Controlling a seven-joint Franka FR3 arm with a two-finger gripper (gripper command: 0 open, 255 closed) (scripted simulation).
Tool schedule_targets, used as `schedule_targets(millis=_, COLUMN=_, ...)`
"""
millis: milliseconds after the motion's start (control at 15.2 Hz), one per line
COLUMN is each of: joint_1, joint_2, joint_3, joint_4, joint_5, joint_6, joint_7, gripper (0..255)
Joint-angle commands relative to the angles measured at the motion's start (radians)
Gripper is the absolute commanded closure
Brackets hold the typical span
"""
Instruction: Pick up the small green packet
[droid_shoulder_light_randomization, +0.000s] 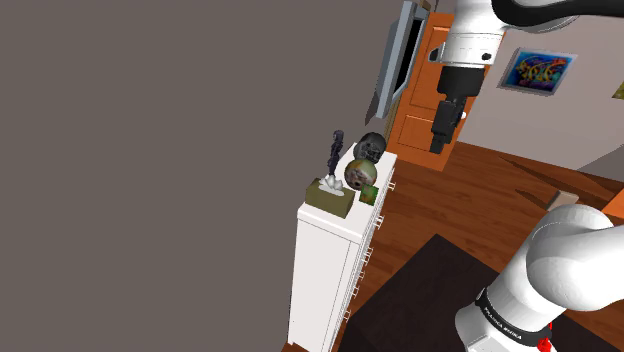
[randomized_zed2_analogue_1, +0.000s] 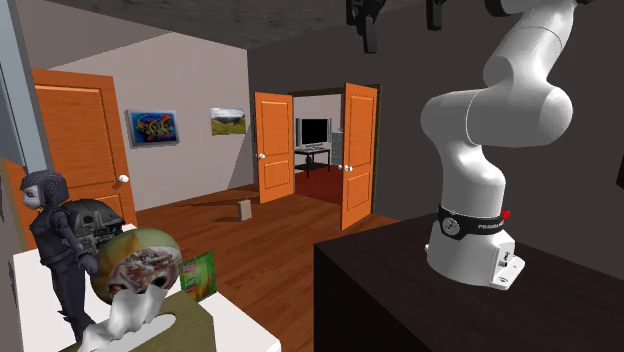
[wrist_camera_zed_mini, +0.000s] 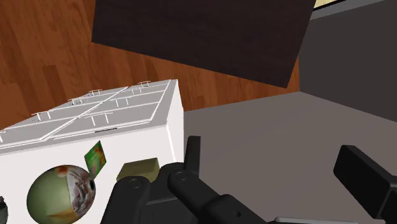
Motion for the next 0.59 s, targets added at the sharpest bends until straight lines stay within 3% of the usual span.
schedule_targets(millis=0, joint_1=0.0, joint_2=0.0, joint_3=0.0, joint_4=0.0, joint_5=0.0, joint_6=0.0, joint_7=0.0, gripper=0)
schedule_targets(millis=528, joint_1=-0.026, joint_2=0.099, joint_3=-0.11, joint_4=-0.13, joint_5=-0.085, joint_6=0.253, joint_7=-0.173, gripper=0)
